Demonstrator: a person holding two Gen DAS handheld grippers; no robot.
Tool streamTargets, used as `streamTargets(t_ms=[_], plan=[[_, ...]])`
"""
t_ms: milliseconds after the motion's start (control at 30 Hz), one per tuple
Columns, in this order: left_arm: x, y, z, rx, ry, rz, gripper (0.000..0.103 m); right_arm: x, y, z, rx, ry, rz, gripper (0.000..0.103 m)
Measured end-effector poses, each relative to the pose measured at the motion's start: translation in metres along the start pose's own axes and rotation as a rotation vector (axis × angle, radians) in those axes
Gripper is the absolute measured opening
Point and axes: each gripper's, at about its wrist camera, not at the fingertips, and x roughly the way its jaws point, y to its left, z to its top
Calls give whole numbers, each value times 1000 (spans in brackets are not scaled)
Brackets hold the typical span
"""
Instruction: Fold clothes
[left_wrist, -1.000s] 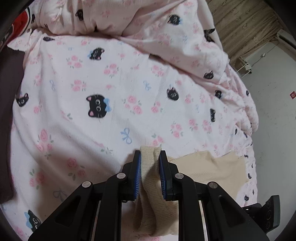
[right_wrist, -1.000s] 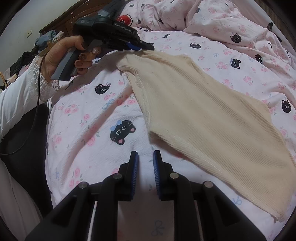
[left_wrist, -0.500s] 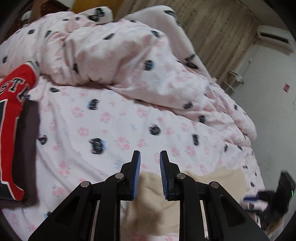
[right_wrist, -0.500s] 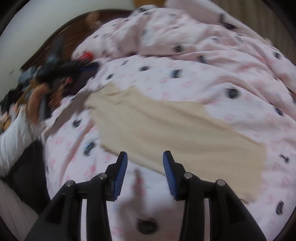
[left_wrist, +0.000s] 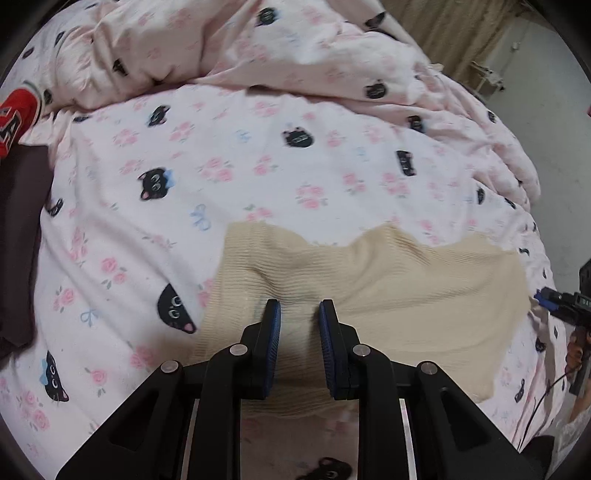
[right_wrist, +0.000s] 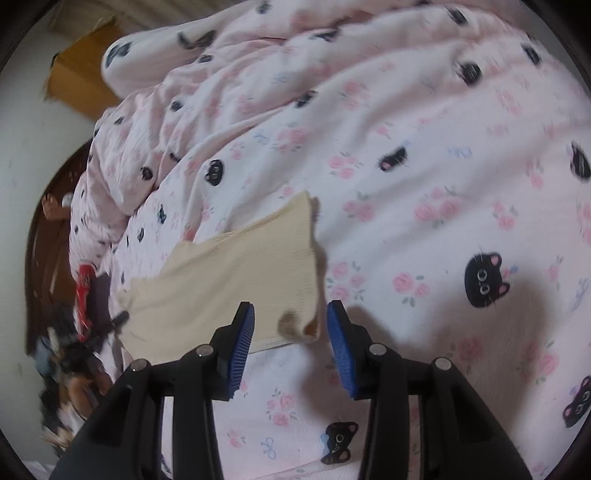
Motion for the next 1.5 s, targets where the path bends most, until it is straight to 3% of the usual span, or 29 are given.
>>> streamTargets(t_ms=[167, 333, 500, 533, 600, 633, 967, 1100, 1267, 1367, 1500], plan=[[-1, -2, -1, 1, -21, 9, 18, 18, -27, 3, 134, 38, 58, 43], [-2, 4, 2, -29, -21, -6, 18, 33, -28, 6, 171, 55, 128, 43], [-11, 6, 7, -34, -58, -14, 18, 41, -19, 7, 152, 54, 114, 43], [-13, 7, 7, -34, -63, -13, 18, 41, -17, 7, 148, 54, 106, 40], [-15, 8, 9, -35, -71, -12, 18, 40, -14, 7, 140, 51, 94, 12], [-15, 9, 9, -41, -73, -12, 18, 38, -13, 8, 138, 44, 100, 10], [-30, 32, 20, -112, -139, -65, 18, 19, 3, 12, 110, -27, 150, 9], [-20, 23, 29, -101, -116, -201, 18, 19, 6, 11, 97, -27, 142, 9], [11, 13, 35, -53, -44, -141, 18, 19, -1, 10, 113, -29, 136, 9], [23, 25, 37, -93, -63, -105, 18, 15, -2, 10, 109, -46, 144, 9], [25, 34, 38, -134, -81, -114, 18, 13, 0, 10, 94, -50, 147, 9]])
